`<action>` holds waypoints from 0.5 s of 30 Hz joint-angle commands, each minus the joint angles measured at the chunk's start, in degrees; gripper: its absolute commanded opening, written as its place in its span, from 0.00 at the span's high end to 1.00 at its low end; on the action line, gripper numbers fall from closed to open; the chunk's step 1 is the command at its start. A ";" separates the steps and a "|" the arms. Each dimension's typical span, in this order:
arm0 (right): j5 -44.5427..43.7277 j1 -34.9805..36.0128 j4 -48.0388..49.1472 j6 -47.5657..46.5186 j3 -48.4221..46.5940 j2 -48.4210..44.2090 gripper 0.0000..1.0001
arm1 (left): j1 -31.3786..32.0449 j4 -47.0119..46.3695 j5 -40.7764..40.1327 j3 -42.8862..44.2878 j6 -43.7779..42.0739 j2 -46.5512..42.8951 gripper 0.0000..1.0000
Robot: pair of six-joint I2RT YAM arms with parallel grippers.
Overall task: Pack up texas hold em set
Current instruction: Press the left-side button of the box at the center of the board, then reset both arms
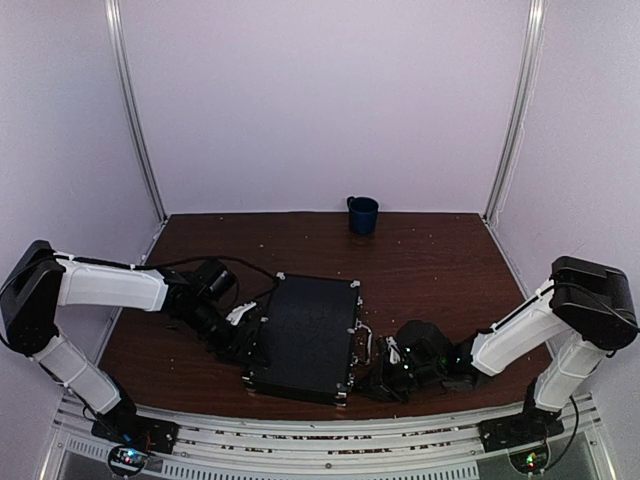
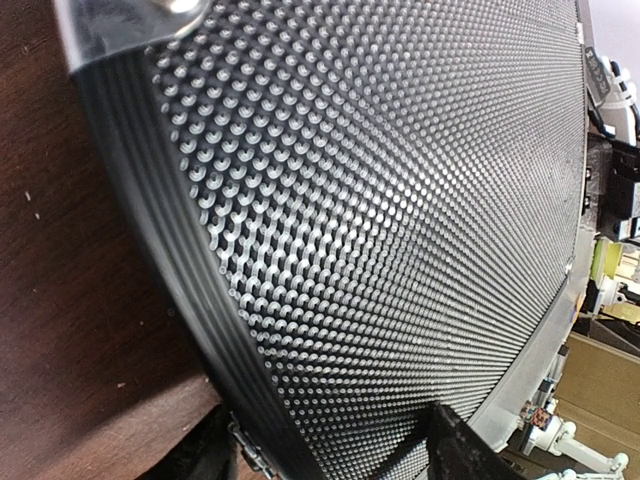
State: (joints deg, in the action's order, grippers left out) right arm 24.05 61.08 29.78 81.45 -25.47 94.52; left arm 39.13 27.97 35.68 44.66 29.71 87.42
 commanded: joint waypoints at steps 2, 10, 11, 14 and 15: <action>-1.25 0.78 -1.52 0.00 -1.80 1.07 1.00 | 1.27 -6.73 0.37 0.66 0.31 0.13 0.37; -6.39 -1.09 -25.11 -9.48 -5.99 -9.48 0.89 | -3.08 -2.29 -8.49 4.49 -0.74 -5.63 0.30; -7.38 -1.82 -27.88 -10.51 -6.19 -11.28 0.87 | -4.04 -1.45 -9.69 5.13 -1.10 -6.28 0.29; -10.30 -4.71 -33.16 -14.18 -7.07 -16.24 0.75 | -7.14 -0.92 -11.57 6.94 -1.69 -7.41 0.28; -11.33 -6.06 -34.42 -15.58 -7.94 -16.83 0.71 | -8.13 -1.36 -11.49 7.76 -1.87 -7.32 0.27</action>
State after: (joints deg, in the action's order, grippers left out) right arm 18.94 58.59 6.52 72.71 -30.89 82.08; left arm 34.41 27.57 28.10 48.95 29.50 81.93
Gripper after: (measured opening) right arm 0.234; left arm 0.720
